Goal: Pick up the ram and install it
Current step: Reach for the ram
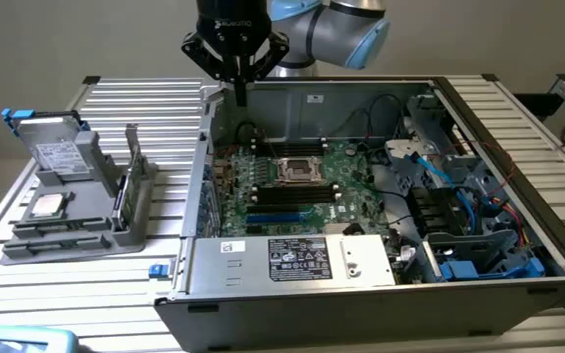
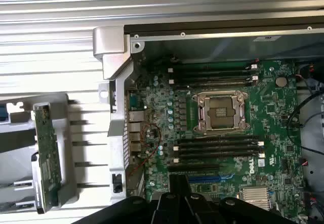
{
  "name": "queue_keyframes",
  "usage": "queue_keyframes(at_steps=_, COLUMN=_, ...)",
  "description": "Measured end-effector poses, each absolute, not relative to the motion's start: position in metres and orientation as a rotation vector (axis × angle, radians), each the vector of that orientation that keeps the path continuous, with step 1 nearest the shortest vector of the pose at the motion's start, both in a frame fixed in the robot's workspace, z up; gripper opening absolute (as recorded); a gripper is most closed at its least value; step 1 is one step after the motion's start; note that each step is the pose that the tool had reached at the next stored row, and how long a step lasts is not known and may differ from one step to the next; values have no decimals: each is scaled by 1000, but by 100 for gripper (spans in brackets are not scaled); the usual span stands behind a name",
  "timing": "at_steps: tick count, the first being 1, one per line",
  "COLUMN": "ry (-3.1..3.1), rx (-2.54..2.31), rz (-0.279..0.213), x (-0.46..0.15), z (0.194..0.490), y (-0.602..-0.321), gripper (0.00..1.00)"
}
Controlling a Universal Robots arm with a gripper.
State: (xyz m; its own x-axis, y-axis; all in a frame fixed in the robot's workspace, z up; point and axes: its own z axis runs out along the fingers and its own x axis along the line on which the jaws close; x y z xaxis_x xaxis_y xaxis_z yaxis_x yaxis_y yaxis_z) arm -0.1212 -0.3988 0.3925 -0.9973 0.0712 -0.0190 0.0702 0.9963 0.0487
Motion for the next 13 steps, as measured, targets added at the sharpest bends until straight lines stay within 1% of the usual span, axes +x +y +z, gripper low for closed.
queue_keyframes(at_steps=13, ry=3118, rx=110, rz=75, x=-121, z=392, y=-399, gripper=11)
